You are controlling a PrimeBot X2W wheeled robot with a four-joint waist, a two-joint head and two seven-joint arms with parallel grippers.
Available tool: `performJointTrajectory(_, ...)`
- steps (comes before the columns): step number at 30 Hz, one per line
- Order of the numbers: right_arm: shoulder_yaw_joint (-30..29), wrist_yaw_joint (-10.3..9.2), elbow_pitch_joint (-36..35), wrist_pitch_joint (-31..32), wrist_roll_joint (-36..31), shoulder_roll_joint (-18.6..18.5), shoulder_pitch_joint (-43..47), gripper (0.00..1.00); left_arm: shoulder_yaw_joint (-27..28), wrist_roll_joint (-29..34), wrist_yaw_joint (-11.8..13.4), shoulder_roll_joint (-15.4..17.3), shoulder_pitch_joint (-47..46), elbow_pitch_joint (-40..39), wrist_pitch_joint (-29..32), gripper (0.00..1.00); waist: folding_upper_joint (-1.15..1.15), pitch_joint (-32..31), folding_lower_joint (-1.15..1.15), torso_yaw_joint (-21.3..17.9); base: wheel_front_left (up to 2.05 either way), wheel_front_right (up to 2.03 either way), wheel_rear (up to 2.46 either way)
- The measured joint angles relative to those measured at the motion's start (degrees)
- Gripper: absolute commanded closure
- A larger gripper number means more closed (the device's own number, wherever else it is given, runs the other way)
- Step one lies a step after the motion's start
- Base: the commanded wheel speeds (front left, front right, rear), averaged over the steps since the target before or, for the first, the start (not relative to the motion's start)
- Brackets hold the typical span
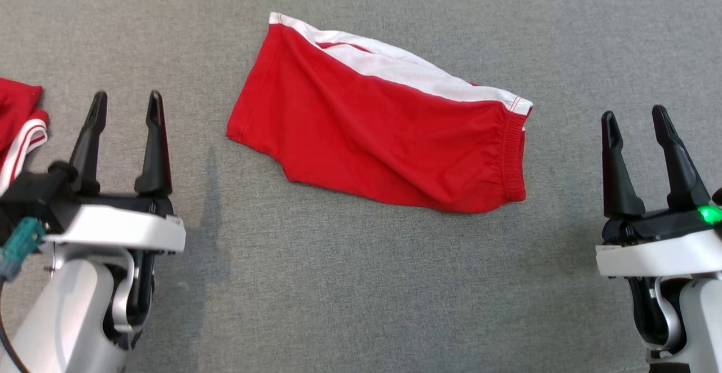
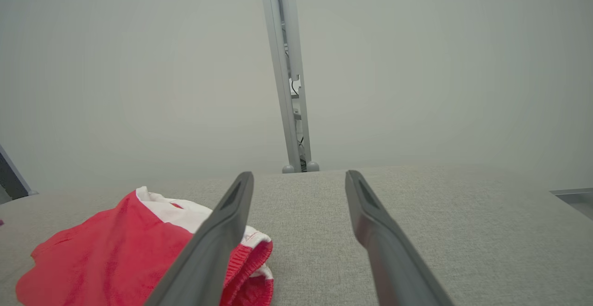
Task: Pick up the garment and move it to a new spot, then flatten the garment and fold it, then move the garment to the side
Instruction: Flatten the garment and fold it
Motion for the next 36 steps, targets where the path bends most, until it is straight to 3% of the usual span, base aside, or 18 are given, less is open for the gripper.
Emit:
performJointTrajectory(5,-1.9,0.00,-0.9,1.4,-3.0,1.3,2.4,0.00,1.0,1.7,1.9,-0.1,5.8,-4.2,0.0,0.00,0.00,-1.5,0.00,0.3,0.00,0.00,0.00)
performJointTrajectory(13,-3.1,0.00,-1.8,2.6,-4.0,2.2,3.4,0.00,0.3,1.9,1.8,-0.1,6.8,-5.0,0.3,0.00,0.00,-1.5,0.00,0.2,0.00,0.00,0.00)
performJointTrajectory(23,-2.2,0.00,-2.1,2.9,-3.6,3.0,2.8,0.00,-2.9,1.3,-3.5,0.6,-1.1,-0.6,4.6,0.00,0.00,0.0,0.00,-1.7,0.00,0.00,0.00)
performJointTrajectory(30,-1.4,0.00,-1.0,2.5,-2.8,3.5,1.9,0.00,-6.0,-3.1,-10.2,-1.0,-8.3,10.4,12.7,0.00,0.00,1.7,0.00,-3.9,0.00,0.00,0.00)
performJointTrajectory(36,-0.6,0.00,0.5,1.8,-2.0,3.9,1.5,0.00,-6.9,-6.0,-12.9,-2.9,-11.2,19.8,16.1,0.00,0.00,2.2,0.00,-5.0,0.00,0.00,0.00)
